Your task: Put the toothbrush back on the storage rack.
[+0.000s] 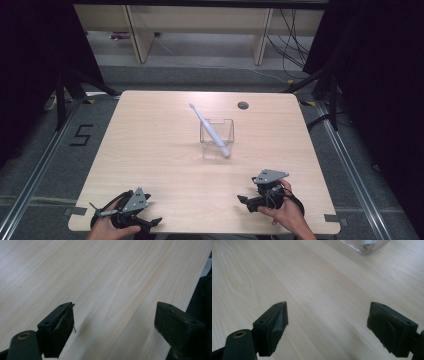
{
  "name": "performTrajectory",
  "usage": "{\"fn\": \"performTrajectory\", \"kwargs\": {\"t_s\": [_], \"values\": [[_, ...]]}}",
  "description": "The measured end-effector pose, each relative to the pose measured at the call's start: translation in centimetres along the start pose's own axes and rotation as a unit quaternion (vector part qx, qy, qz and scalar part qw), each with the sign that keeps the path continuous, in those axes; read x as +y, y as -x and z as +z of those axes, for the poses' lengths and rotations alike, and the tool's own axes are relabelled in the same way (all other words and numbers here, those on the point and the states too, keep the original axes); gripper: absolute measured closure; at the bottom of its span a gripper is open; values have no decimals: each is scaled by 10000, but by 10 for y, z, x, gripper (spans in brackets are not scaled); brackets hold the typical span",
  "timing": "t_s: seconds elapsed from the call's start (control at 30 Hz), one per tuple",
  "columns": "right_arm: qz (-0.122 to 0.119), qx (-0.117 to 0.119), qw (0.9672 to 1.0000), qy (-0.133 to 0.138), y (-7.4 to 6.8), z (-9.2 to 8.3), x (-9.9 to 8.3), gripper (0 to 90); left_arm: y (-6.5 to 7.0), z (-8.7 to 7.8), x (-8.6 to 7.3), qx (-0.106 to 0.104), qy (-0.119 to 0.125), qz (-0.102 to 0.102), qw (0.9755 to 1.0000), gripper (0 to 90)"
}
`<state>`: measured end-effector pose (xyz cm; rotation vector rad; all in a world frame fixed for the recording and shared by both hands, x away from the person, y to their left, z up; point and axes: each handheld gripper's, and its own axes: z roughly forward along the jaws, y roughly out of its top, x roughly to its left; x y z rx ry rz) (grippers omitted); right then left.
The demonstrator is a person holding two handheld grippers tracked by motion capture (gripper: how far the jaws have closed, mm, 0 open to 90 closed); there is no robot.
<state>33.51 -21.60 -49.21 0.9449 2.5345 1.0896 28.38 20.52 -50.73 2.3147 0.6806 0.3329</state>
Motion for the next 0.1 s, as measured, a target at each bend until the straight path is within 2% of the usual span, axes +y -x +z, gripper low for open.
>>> {"fn": "performTrajectory", "kwargs": {"t_s": [0.07,0.1], "values": [[-34,-23,10000,16,1,1,0,177,0,0,0,7,-5,38,10000,157],[58,-39,10000,-14,0,0,0,177,-1,0,0,7,-5,47,10000,157]]}}
